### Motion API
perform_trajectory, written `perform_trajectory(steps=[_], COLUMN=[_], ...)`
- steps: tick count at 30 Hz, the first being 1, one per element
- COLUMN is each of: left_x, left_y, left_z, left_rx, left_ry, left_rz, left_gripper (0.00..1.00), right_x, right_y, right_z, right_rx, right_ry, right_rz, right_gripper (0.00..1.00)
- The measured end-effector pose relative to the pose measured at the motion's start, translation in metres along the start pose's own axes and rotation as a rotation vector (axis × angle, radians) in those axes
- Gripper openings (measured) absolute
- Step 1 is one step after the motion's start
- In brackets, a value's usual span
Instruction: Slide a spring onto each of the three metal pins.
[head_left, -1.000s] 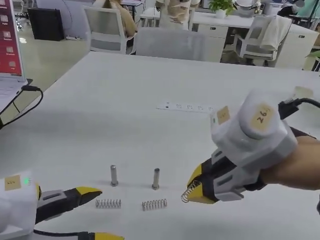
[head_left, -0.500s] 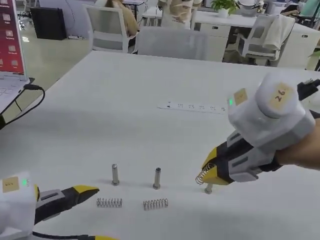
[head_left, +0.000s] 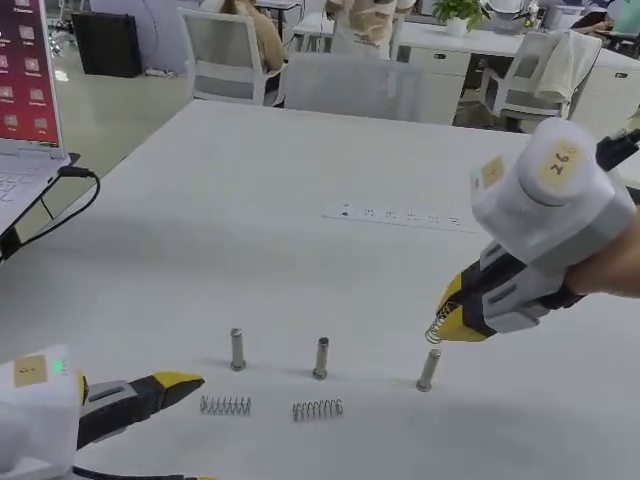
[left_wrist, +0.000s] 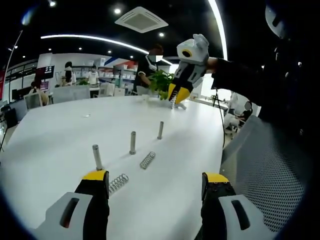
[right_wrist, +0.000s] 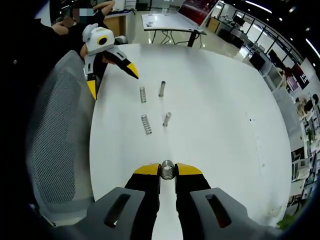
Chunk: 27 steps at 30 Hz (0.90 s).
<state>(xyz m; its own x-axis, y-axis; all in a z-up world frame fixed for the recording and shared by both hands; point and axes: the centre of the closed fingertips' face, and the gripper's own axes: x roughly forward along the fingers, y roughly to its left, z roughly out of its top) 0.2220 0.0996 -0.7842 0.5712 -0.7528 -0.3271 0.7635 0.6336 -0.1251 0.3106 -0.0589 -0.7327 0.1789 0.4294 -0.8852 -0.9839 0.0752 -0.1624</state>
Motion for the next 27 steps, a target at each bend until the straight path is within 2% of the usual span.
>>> perform_trajectory(steps=[4, 11, 27], left_x=[0.001, 0.0, -0.001], left_y=[-0.001, -0.001, 0.0], left_z=[0.0, 0.0, -0.003], left_rx=[-0.002, -0.003, -0.012], left_ry=[-0.001, -0.004, -0.001], left_rz=[-0.001, 0.002, 0.008], left_gripper=[0.72, 0.72, 0.74], right_x=[0.004, 0.014, 0.035], right_y=[-0.007, -0.015, -0.019], right_z=[-0.011, -0.022, -0.03], right_rx=[-0.002, 0.016, 0.034], right_ry=[0.047, 0.076, 0.09], right_rz=[-0.004, 0.009, 0.045], right_gripper=[0.09, 0.09, 0.09])
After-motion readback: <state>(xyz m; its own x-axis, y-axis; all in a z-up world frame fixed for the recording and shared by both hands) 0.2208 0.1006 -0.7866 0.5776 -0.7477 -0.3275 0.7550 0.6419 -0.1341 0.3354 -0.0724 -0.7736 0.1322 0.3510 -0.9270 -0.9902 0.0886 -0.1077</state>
